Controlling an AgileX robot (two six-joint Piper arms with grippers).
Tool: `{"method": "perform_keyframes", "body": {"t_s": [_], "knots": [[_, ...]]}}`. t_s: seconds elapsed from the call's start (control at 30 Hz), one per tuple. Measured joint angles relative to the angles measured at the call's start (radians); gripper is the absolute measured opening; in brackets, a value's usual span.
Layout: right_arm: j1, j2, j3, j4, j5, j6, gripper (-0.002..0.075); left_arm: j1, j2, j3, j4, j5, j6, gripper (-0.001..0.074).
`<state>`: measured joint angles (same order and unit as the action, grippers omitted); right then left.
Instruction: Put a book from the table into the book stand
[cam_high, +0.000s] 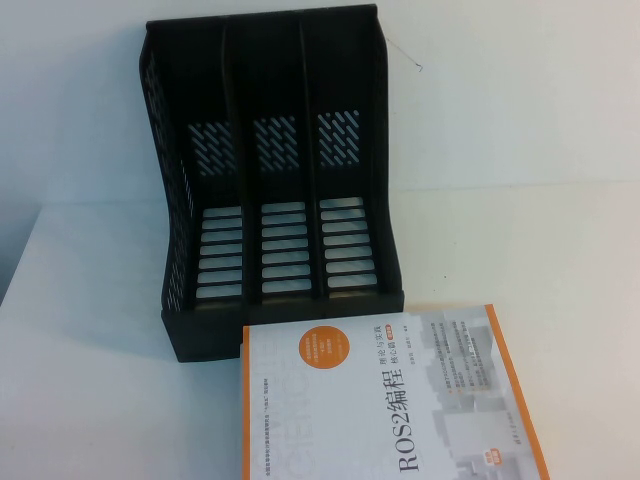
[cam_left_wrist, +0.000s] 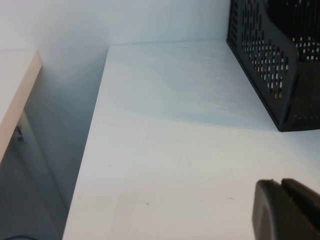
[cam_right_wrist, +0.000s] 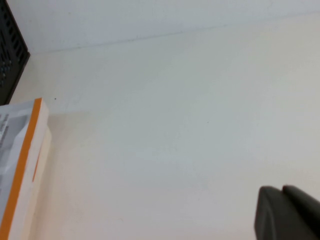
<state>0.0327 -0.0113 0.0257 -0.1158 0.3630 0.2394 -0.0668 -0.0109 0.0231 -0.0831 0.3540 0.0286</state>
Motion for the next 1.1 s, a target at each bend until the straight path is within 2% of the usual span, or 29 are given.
{"method": "perform_keyframes", "body": {"t_s": [0.23, 0.33, 0.6, 0.8, 0.9, 1.1], "knots": [[0.0, 0.0, 0.0, 0.0, -0.004, 0.0, -0.0001, 0.0, 0.0, 0.0, 0.0, -0.006, 0.0, -0.0003], [0.0, 0.0, 0.002, 0.0, -0.051, 0.0, -0.0001, 0.0, 0.0, 0.002, 0.0, -0.071, 0.0, -0.0003], [0.0, 0.0, 0.002, 0.0, -0.494, 0.0, -0.0001, 0.0, 0.0, 0.002, 0.0, -0.538, 0.002, -0.0003], [0.0, 0.0, 0.002, 0.0, -0.747, 0.005, -0.0001, 0.0, 0.0, 0.002, 0.0, -0.792, 0.004, -0.0003], [0.0, 0.0, 0.002, 0.022, -0.821, -0.001, -0.0001, 0.0, 0.0, 0.002, -0.002, -0.862, 0.009, -0.0003], [0.0, 0.0, 0.002, 0.231, -0.912, -0.069, -0.0001, 0.0, 0.0, 0.002, -0.066, -0.876, 0.071, -0.0003]]}}
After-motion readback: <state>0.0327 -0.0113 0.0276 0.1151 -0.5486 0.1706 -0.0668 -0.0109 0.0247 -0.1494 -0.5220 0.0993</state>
